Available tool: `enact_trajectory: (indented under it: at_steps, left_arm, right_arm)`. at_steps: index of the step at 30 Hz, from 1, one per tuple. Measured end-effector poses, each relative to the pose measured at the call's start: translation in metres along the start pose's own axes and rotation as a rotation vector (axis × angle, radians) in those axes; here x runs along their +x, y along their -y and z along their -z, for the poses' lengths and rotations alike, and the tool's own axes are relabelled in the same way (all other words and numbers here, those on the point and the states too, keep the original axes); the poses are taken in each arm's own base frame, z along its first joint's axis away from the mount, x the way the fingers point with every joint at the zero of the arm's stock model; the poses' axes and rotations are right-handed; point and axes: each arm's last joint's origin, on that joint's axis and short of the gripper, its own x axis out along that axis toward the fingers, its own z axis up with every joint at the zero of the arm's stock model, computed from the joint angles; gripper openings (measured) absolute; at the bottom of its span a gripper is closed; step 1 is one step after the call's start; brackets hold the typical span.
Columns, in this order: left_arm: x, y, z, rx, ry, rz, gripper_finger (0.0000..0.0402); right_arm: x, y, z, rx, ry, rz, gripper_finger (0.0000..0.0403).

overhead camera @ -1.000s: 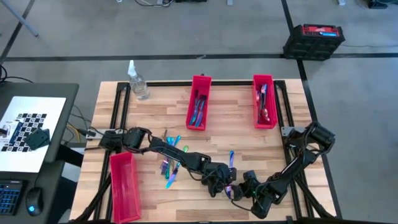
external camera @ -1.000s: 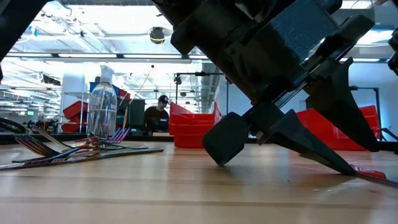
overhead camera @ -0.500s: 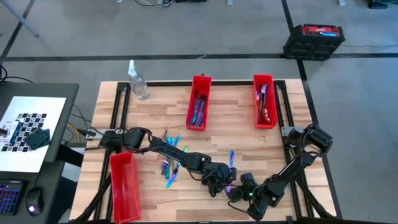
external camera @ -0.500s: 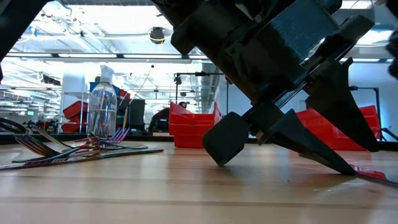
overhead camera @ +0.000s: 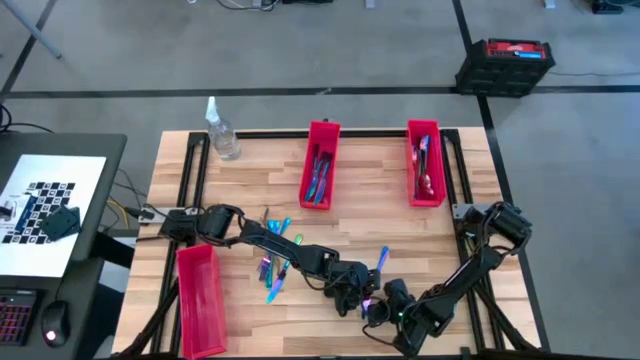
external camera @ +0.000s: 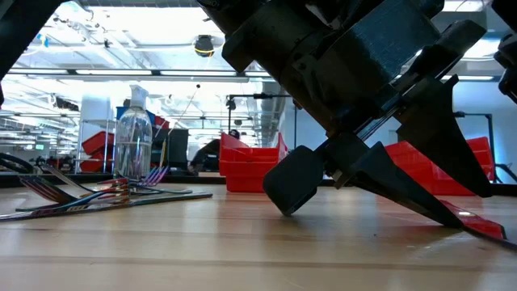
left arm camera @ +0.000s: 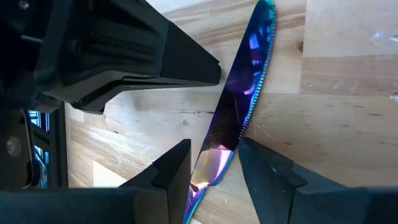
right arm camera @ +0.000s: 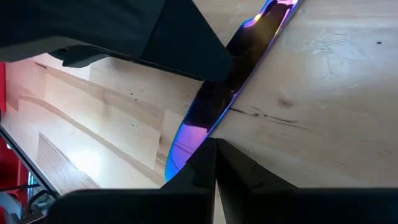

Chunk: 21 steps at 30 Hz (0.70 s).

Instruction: Sort silverware

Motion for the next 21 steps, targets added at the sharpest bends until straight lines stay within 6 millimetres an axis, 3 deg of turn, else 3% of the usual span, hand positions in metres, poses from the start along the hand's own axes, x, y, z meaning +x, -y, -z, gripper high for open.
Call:
enact_trajectory:
  at_steps: [10, 21]
  left_arm:
    - [0.0, 0.0, 0.0, -0.001, 0.0, 0.0, 0.0127]
    - [0.0, 0.0, 0.0, -0.001, 0.0, 0.0, 0.0127]
  right_arm:
    - [0.0009, -0.0089, -0.0002, 0.03, 0.03, -0.093, 0.0]
    - [0.0035, -0.0026, -0.0034, -0.023, 0.023, -0.012, 0.0]
